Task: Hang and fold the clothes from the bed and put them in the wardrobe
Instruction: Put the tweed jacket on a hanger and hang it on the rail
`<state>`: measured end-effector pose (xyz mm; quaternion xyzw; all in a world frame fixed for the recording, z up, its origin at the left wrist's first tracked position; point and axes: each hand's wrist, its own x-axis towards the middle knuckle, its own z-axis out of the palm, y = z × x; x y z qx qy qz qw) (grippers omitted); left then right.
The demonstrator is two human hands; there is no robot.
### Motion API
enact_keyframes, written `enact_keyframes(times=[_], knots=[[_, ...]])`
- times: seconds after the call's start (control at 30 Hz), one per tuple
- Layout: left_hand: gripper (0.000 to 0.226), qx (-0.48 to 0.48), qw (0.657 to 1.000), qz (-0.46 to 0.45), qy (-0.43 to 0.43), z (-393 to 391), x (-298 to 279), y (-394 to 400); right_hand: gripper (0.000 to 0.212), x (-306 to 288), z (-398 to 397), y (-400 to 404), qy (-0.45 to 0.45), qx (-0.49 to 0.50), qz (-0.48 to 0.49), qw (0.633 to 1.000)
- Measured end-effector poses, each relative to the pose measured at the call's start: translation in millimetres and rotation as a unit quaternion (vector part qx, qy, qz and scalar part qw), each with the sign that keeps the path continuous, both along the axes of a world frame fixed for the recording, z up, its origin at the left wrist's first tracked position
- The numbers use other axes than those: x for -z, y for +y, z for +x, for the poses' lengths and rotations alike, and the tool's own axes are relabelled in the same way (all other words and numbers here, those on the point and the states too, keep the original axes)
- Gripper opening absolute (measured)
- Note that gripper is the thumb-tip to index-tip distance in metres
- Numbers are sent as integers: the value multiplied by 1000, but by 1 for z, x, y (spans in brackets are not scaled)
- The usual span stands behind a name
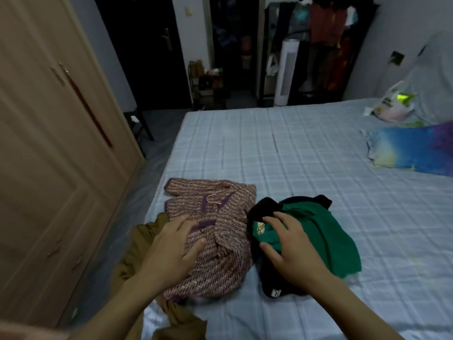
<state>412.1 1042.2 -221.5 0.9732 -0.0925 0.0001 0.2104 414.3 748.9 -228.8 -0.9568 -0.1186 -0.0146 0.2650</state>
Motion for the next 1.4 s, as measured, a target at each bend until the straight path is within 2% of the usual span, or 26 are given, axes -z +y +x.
enact_keyframes(times=[0.17,0.37,0.53,0.7,0.87,1.17,1.4], knots=[[51,-26,998,-48,-10,39,23,1,59,3,39,9,14,-16,-30,999],[50,-39,996,-80,1,88,50,2,55,4,96,17,9,-44,-70,997],[51,-62,994,-86,22,112,70,2,57,30,136,19,34,-77,-73,994],[44,-80,993,-71,49,140,93,-4,60,63,173,14,72,-110,-74,989],[40,-101,988,-83,77,174,127,-14,54,96,225,9,98,-137,-104,980],[40,-101,981,-97,135,244,211,-26,50,161,318,16,123,-186,-158,962],[48,-87,975,-74,192,304,289,-28,41,237,401,35,150,-207,-139,957]])
